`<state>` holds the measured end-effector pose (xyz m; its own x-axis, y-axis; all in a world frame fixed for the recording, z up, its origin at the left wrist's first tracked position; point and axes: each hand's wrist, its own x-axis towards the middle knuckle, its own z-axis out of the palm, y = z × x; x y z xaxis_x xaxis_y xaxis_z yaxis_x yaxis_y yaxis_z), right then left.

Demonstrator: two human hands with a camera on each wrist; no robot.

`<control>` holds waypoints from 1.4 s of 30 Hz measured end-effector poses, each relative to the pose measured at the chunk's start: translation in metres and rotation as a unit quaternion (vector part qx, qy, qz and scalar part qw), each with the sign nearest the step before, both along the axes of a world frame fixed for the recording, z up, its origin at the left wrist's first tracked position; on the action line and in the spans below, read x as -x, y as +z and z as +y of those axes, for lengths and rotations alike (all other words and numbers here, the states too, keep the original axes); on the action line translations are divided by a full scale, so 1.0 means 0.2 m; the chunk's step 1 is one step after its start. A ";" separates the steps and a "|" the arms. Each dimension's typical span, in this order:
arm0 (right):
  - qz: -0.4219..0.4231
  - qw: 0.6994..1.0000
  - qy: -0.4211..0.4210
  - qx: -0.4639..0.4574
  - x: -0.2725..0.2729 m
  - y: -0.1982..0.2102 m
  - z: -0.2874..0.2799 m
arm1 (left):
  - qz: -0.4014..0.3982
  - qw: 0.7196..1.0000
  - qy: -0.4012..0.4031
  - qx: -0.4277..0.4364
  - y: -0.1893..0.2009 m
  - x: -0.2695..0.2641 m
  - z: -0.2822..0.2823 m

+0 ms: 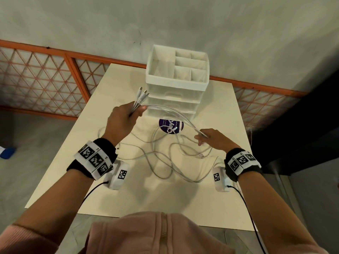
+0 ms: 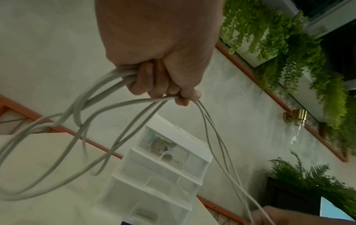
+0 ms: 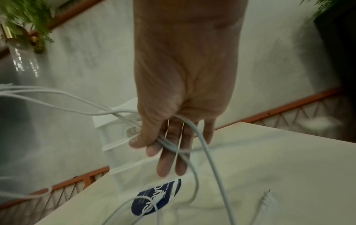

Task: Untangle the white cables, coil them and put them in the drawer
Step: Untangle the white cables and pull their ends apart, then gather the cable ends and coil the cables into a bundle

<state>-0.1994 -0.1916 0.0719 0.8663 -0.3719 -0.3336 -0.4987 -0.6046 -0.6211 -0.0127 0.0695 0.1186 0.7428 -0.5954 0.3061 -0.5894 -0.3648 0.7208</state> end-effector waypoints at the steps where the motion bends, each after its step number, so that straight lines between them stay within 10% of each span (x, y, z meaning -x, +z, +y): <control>1: -0.036 0.999 -0.025 -0.006 0.00 0.01 -0.01 | 0.010 1.000 -0.004 -0.014 -0.01 -0.01 0.02; 8: -0.265 0.956 -0.121 0.010 -0.03 0.26 -0.03 | 0.059 0.990 -0.020 -0.128 -0.09 -0.01 0.08; 15: 0.035 0.999 -0.001 0.013 0.13 0.20 0.05 | 0.111 0.945 -0.175 -0.254 -0.15 -0.04 0.21; 22: 0.341 0.930 0.132 -0.025 0.33 -0.15 0.22 | 0.209 0.802 -0.344 -0.441 -0.33 0.07 0.25; 28: 0.332 0.935 0.125 -0.016 0.38 -0.31 0.31 | 0.208 0.721 -0.362 -0.552 -0.46 0.21 0.21; 42: 0.016 0.998 -0.024 0.050 -0.26 -0.37 0.21 | 0.323 0.889 -0.183 -0.267 -0.33 0.12 0.21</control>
